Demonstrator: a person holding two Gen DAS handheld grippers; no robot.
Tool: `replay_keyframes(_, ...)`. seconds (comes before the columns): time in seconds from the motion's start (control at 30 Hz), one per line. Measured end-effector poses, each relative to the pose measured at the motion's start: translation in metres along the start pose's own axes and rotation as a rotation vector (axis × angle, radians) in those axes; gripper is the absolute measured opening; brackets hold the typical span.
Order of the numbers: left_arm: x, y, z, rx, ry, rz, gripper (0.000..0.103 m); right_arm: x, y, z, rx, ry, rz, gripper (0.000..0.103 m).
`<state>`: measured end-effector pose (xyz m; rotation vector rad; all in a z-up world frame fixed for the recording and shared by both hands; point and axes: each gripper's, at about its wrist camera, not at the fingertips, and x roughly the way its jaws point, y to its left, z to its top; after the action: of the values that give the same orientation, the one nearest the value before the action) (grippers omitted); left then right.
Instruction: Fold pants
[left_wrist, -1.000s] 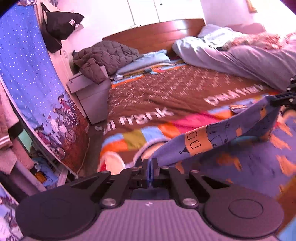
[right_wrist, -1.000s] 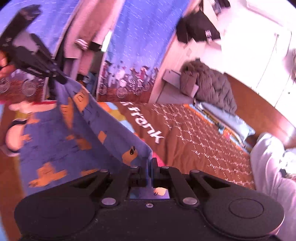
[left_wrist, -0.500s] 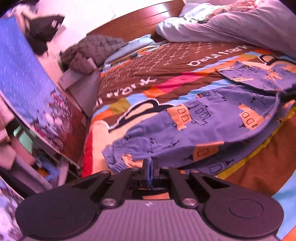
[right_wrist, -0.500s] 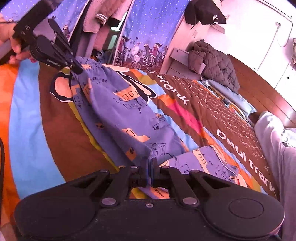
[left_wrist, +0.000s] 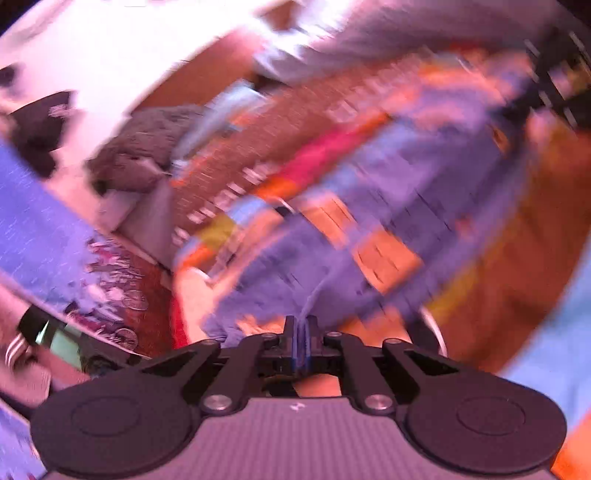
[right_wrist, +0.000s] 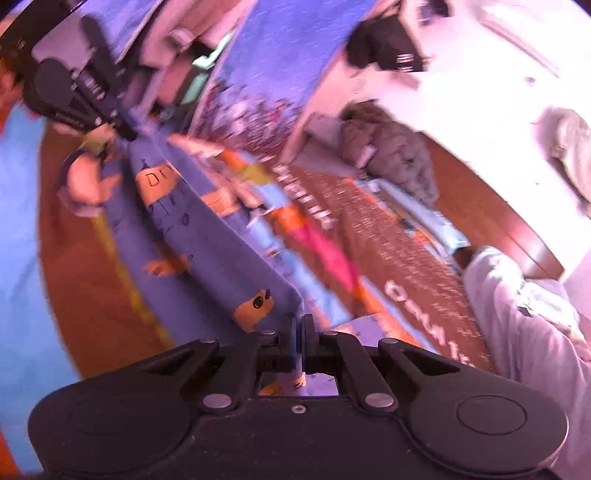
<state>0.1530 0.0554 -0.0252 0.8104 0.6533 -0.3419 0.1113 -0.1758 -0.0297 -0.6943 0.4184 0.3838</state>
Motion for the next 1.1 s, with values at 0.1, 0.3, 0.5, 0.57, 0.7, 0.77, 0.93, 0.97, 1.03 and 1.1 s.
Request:
replay_keyframes(0.1, 0.011, -0.011, -0.011, 0.03, 0.07, -0.013, 0.009, 0.01, 0.007, -0.01, -0.019, 0.081, 0.074, 0.001)
replay_keyframes(0.3, -0.001, 0.004, -0.009, -0.061, 0.034, -0.063, 0.05, 0.011, 0.006, -0.015, 0.006, 0.104, 0.108, 0.006)
replay_keyframes(0.5, -0.026, 0.014, -0.003, -0.157, 0.007, -0.115, 0.074, -0.005, -0.005, -0.022, 0.063, 0.131, 0.124, 0.048)
replay_keyframes(0.57, -0.035, 0.013, 0.008, -0.207, -0.024, -0.122, 0.097, -0.014, -0.011, -0.027, 0.103, 0.134, 0.12, 0.078)
replay_keyframes(0.7, -0.047, -0.003, 0.043, -0.282, -0.131, -0.156, 0.103, -0.036, -0.03, -0.041, 0.214, 0.116, 0.069, 0.101)
replay_keyframes(0.77, -0.044, -0.013, 0.065, -0.329, -0.15, -0.215, 0.103, -0.043, -0.041, -0.05, 0.261, 0.133, 0.031, 0.102)
replay_keyframes(0.93, -0.02, -0.036, 0.118, -0.502, -0.184, -0.375, 0.102, -0.06, -0.075, -0.084, 0.426, 0.149, -0.071, 0.102)
replay_keyframes(0.97, -0.013, -0.039, 0.125, -0.536, -0.186, -0.384, 0.102, -0.064, -0.083, -0.092, 0.471, 0.136, -0.088, 0.102)
replay_keyframes(1.03, 0.004, -0.05, 0.144, -0.603, -0.182, -0.366, 0.102, -0.074, -0.096, -0.109, 0.547, 0.117, -0.133, 0.102)
replay_keyframes(1.1, 0.022, -0.06, 0.16, -0.638, -0.163, -0.354, 0.102, -0.079, -0.11, -0.123, 0.622, 0.131, -0.186, 0.102)
